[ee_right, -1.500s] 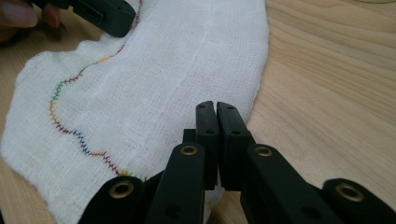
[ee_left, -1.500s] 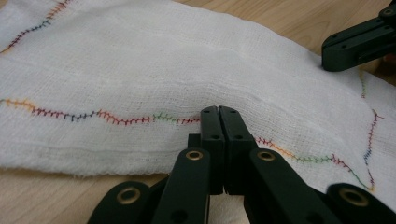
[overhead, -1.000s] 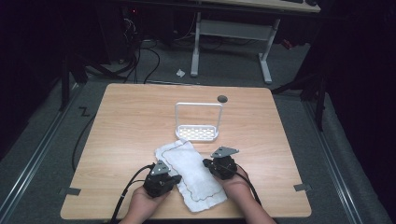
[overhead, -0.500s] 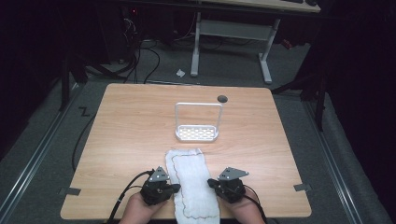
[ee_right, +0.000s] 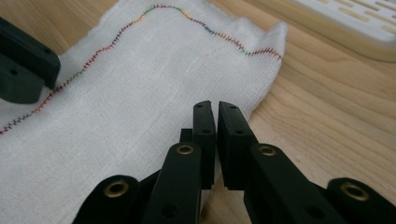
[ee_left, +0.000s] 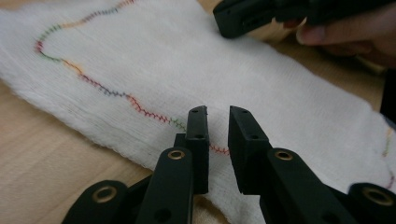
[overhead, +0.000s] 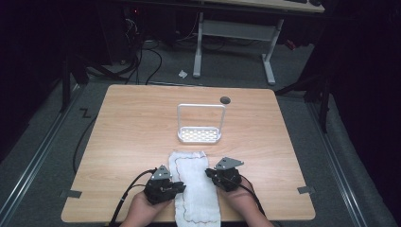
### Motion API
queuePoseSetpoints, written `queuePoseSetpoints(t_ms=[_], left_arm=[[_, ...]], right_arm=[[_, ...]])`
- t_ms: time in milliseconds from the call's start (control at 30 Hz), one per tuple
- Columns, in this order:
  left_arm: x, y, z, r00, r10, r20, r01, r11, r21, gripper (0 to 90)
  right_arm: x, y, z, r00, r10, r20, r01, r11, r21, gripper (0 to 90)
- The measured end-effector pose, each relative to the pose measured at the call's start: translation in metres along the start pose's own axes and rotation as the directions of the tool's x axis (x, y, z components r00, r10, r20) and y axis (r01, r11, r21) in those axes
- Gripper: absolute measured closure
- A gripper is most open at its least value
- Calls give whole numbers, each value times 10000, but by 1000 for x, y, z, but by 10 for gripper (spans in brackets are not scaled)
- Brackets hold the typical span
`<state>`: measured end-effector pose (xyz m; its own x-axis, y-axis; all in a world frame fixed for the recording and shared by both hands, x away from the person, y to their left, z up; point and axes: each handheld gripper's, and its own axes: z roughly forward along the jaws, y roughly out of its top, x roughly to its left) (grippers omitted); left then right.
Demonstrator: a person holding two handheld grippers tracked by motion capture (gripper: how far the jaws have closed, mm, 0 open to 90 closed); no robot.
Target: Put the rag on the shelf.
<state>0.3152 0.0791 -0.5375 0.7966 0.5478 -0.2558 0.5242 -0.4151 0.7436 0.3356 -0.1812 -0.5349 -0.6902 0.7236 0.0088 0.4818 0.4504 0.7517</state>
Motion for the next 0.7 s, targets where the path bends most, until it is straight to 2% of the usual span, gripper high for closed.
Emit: queuePoseSetpoints(t_ms=[100, 200, 267, 300, 367, 400, 433, 467, 500, 567, 600, 667, 700], left_arm=[[-6, -3, -1, 9995, 177, 254, -182, 9997, 173, 801], [-10, -4, -4, 9986, 342, 401, -358, 9985, 410, 803], [-9, -1, -7, 9989, 385, 251, -393, 9987, 336, 784], [-9, -1, -7, 9989, 385, 251, -393, 9987, 336, 760], [5, 11, -12, 9993, -151, -332, 137, 9991, -409, 701], [5, 11, -12, 9993, -151, -332, 137, 9991, -409, 644], [19, 21, -12, 9926, -482, -1112, 371, 9943, -996, 594], [24, 24, -10, 9873, -561, -1488, 393, 9927, -1136, 544], [34, 29, -6, 9798, -808, -1828, 594, 9910, -1201, 502], [47, 35, 4, 9722, -1087, -2074, 878, 9903, -1077, 467], [51, 36, 10, 9706, -1109, -2136, 912, 9908, -999, 456], [54, 39, 22, 9681, -896, -2339, 788, 9954, -552, 456], [53, 40, 26, 9669, -701, -2453, 573, 9966, -590, 457]], right_arm=[[2, -6, -10, 9999, -62, 133, 59, 9997, 253, 865], [3, -18, -24, 9997, 178, -192, -171, 9993, 323, 867], [4, -20, -29, 9994, 237, -236, -228, 9991, 368, 862], [5, -20, -31, 9999, 115, -78, -112, 9995, 297, 856], [3, -17, -33, 9997, 245, -25, -245, 9997, 23, 841], [1, -16, -33, 9995, 311, 23, -310, 9994, -118, 830], [-1, -16, -32, 9992, 387, 85, -385, 9991, -180, 811], [-4, -16, -32, 9988, 473, 131, -471, 9987, -179, 788], [-5, -16, -31, 9983, 560, 144, -557, 9983, -186, 766], [-9, -19, -30, 9966, 790, 234, -785, 9967, -208, 728], [-10, -19, -30, 9961, 823, 308, -815, 9963, -254, 718], [-11, -18, -31, 9953, 878, 404, -862, 9955, -392, 693], [-12, -18, -32, 9947, 921, 466, -899, 9948, -471, 676]])
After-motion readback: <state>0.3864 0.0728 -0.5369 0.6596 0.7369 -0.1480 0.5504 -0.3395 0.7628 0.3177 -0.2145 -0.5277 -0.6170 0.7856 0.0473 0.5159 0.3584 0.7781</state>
